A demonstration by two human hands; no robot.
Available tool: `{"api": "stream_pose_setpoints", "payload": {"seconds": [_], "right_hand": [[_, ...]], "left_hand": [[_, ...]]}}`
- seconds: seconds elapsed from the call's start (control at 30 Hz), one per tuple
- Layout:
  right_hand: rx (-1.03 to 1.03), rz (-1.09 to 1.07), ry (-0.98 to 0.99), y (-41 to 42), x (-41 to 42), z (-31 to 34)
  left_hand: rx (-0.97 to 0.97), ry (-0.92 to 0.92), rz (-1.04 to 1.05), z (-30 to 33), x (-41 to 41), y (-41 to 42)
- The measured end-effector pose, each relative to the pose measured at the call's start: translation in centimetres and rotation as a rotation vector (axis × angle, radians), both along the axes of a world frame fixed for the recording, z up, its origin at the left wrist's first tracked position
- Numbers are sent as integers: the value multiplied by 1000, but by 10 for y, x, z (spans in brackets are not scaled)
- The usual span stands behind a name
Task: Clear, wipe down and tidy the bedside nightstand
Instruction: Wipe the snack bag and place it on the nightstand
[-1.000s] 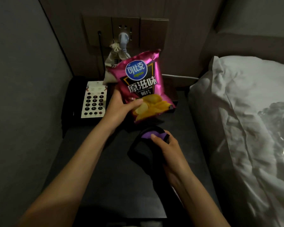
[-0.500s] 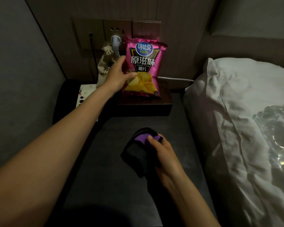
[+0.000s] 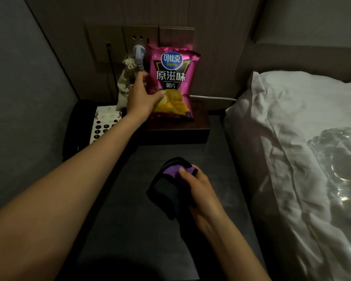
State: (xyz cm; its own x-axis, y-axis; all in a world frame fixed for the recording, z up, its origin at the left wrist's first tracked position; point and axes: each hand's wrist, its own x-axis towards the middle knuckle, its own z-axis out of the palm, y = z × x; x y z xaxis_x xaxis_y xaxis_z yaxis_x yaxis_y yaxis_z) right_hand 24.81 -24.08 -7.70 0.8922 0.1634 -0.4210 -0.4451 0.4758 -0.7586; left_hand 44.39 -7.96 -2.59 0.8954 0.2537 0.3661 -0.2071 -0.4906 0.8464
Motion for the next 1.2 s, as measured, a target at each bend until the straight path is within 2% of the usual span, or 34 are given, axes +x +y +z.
{"api": "stream_pose_setpoints", "payload": {"seconds": [0.13,0.3,0.4,0.53,0.63,0.73,0.87,0.9,1.0,1.1,1.2], "right_hand": [[-21,2,-12,0,0,2],[-40,15,-9,0,2,5],[-57,17,-11,1,2,7],[-49,39,-43,1,0,11],[-117,110,-69,0,-2,14],[-210,211,-90,-1,-6,14],[-385,277,-140,-3,-12,11],[-476,265,-182,-3,-12,10],[-942,207,-334,-8,-13,4],[-1127,180,-384,-13,-19,1],[-1415,236,-442,-16,-30,-4]], "left_hand": [[-67,18,0,2,-10,-3],[-76,-95,132,7,-41,-7],[-75,-94,48,-5,-82,-10],[-99,197,-168,-35,-143,-14],[-198,438,-283,-49,-182,-13],[-266,472,-288,-50,-205,-9],[-193,467,-270,-47,-219,-2],[-169,474,-261,-48,-222,0],[-63,481,-209,-56,-231,3],[-11,515,-187,-64,-242,3],[163,510,-126,-68,-257,1]]}}
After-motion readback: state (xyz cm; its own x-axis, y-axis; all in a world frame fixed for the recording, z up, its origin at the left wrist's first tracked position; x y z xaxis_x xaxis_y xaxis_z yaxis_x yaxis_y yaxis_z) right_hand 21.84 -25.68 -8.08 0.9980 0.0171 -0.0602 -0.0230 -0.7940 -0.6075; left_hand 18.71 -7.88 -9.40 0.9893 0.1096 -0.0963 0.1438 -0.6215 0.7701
